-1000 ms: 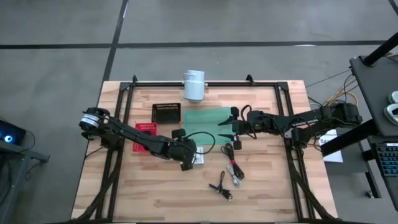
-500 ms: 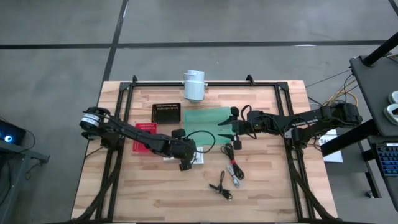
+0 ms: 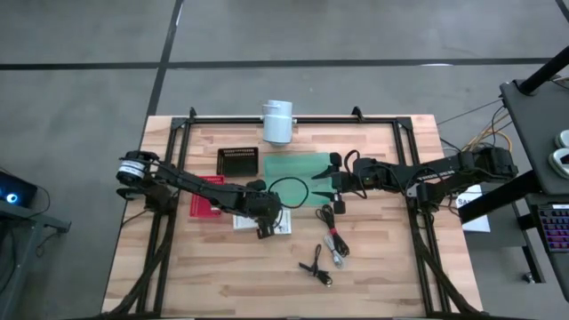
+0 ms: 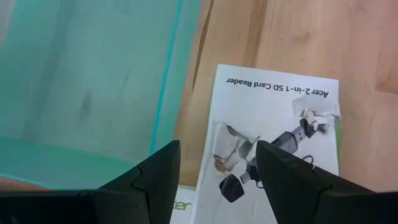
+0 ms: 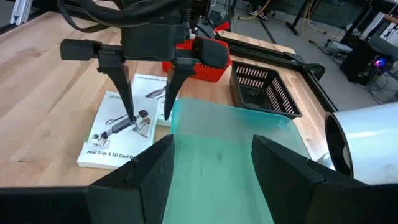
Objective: Pick and place items into bin
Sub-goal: Put the right white usb box into the black bin
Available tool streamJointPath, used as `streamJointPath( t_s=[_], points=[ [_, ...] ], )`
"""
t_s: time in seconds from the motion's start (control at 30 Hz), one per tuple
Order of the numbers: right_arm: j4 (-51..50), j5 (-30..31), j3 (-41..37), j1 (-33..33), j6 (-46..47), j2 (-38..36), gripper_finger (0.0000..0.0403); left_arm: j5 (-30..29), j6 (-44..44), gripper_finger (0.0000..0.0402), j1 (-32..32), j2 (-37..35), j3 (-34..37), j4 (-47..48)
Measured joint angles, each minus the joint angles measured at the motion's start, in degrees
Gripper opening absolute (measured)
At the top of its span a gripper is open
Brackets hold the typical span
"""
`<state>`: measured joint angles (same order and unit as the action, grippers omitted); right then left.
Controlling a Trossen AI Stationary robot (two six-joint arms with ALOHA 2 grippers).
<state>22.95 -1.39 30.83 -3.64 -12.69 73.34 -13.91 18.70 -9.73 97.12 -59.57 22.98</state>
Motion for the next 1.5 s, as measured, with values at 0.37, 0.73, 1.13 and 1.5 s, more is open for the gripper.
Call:
streamJointPath(
  t_s=[0.37, 0.73, 1.13, 1.5],
  points=[
    [0.01, 0.00, 0.00, -0.02, 0.00, 0.00, 0.0201, 2.91, -1.06, 0.0194, 1.96, 2.40, -0.07, -0.19],
    [0.02, 0.00, 0.00, -0.02, 0.02, 0.01, 0.0201, 4.33, -2.56, 0.0190, 2.65, 5.01, -0.83, -1.64],
    [0.01, 0.00, 0.00, -0.02, 0.02, 0.01, 0.0201, 7.87, -2.69, 0.0066, 3.10, 5.18, -0.79, -1.68],
    [0.01, 0.00, -0.02, 0.00, 0.02, 0.01, 0.0201, 8.04, -2.72, 0.0004, 3.05, 5.11, -0.72, -1.50]
  ],
)
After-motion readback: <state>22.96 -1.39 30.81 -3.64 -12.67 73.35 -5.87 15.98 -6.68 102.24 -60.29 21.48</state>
